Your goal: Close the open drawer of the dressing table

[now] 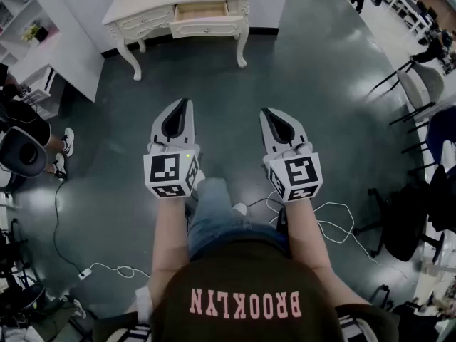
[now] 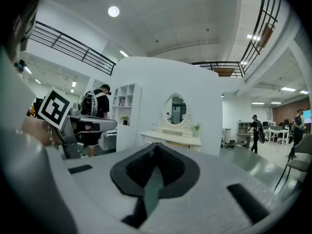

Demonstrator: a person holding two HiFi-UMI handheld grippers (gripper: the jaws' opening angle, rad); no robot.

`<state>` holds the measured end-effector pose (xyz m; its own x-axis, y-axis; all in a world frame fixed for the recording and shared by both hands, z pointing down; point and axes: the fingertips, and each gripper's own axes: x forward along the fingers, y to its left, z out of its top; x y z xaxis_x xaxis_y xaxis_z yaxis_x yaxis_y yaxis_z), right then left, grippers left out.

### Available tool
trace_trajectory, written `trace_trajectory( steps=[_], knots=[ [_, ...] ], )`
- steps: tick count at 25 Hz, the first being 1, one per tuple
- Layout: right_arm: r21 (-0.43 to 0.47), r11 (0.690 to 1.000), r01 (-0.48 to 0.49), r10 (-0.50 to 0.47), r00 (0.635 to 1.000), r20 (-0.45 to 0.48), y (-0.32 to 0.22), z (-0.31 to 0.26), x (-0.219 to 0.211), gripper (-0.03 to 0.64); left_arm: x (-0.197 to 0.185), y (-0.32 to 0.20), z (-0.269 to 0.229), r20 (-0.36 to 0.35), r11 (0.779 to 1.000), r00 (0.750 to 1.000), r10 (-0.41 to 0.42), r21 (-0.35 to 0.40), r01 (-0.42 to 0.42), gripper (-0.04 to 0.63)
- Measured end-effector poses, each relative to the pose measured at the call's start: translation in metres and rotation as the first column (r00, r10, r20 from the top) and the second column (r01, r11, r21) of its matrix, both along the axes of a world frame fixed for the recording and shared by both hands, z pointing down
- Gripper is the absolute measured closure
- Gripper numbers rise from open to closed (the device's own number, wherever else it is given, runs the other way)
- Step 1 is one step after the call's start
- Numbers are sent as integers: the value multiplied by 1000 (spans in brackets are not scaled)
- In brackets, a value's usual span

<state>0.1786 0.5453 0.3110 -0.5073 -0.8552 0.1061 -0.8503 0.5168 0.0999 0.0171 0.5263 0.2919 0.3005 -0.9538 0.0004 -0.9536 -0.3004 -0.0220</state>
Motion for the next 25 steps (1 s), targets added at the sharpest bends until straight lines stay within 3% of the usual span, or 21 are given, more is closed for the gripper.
trace_trajectory(
  steps=[11,25],
  knots=[
    [-10,1000,21,-21,1000,1,-58,7,-16,623,-17,-52,5,13,999,999,-29,-16,29,586],
    [-18,1000,10,-10,1000,-5,-214,2,-51,623,-49,-208,5,8,999,1000,-6,-42,6,586]
  ],
)
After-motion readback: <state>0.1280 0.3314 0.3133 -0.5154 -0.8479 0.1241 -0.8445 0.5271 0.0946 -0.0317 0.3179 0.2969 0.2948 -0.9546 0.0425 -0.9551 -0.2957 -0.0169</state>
